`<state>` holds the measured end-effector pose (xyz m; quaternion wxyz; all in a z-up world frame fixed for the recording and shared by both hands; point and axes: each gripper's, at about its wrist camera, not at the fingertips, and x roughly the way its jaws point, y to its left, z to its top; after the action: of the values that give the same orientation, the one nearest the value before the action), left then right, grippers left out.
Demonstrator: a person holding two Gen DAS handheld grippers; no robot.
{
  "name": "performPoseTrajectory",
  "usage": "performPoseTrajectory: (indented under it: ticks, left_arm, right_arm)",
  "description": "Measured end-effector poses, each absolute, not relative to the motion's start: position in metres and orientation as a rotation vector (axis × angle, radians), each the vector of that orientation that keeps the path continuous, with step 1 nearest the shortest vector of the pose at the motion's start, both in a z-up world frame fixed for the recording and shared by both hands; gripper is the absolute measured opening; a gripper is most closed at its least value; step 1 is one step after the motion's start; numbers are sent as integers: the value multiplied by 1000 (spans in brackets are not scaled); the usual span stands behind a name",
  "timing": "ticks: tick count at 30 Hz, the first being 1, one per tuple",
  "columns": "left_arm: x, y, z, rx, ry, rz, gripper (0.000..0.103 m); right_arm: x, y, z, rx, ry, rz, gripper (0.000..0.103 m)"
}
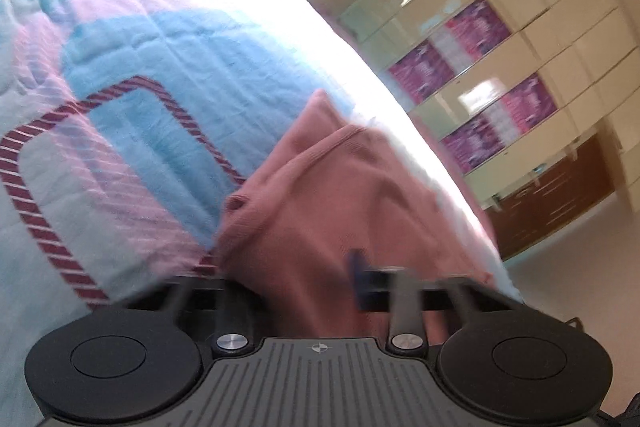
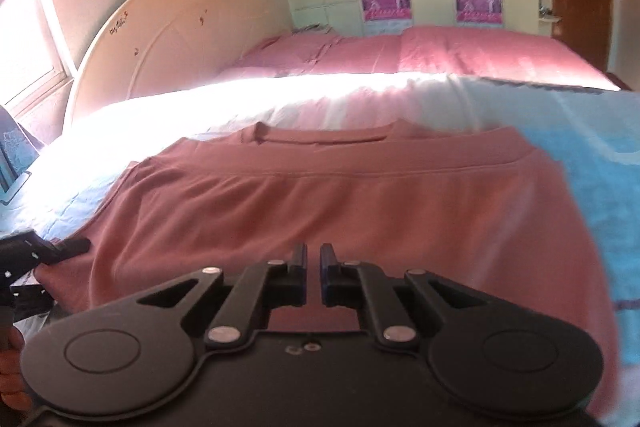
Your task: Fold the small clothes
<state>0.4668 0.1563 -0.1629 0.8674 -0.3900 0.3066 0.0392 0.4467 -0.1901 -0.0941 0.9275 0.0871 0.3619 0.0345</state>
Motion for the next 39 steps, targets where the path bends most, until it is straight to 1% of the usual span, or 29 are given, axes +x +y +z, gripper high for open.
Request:
performPoseTrajectory:
  ticks: [1,3,5,8,9,12,15,16,17,18,19,22,24,26,31,34,36,37,38,39]
  left_arm:
    - [468,159,-166,-843,635,83,13]
    - [467,162,-167,-888,625,90,11]
    - [461,161,-159,-887,571,61,10]
    - [456,161,-156,-846,566,39,10]
    - [457,163,-157,-823,579,59,11]
    - [454,176,-165,-890,574,104,26]
    - [459,179,-168,-909,571,93,26]
    - [461,178,-167,-906,573,91,26]
    - [463,178,-166,-908,578,93,26]
    - [466,178,-165,-911,580,88,25]
    - [469,177,-162,-899,585,80,6]
    - [472,164,-146,-813,575,22,7]
    - [478,142,-123,-747,547,-32,7]
    - [488,109,-100,-689,535,-105,7]
    - [510,-19,-53,-517,565,-306,7]
    - [514,-110,-45,-393,609,-417,7]
    - [517,-171,-56,-312,699,-472,7]
    - [519,-203,-69,-244,764,-501,12]
    - [521,-228,-82,-169,853,-519,19]
    - [520,-240,-91,-154,919,-536,23]
  right_arm:
    - [452,-186,-98,184,744,85,6]
    - [456,-178,-101,177,747,98,6]
    - [460,-171,-106,155,768,97,5]
    - [457,-170,-100,187,747,93,5]
    - [457,-169,-100,197,747,94,5]
    - [466,-162,-117,173,833,83,3]
    - [459,-157,-103,172,778,85,5]
    - [458,-154,-104,180,778,95,4]
    - [462,-152,-112,176,823,81,0]
    - [463,-151,-120,174,824,74,0]
    - [464,-150,-122,161,812,71,0]
    - [468,-148,-116,172,833,60,0]
    - [459,-167,-108,270,798,54,3]
    - [445,-198,-98,363,735,3,11]
    - [404,-297,-70,502,587,-155,11]
    - [381,-357,-55,582,538,-202,11]
    - [369,-388,-53,626,531,-206,16]
    - [362,-401,-53,645,531,-195,24]
    - [357,-411,-54,650,542,-182,42]
    - [355,-417,-57,646,564,-172,57]
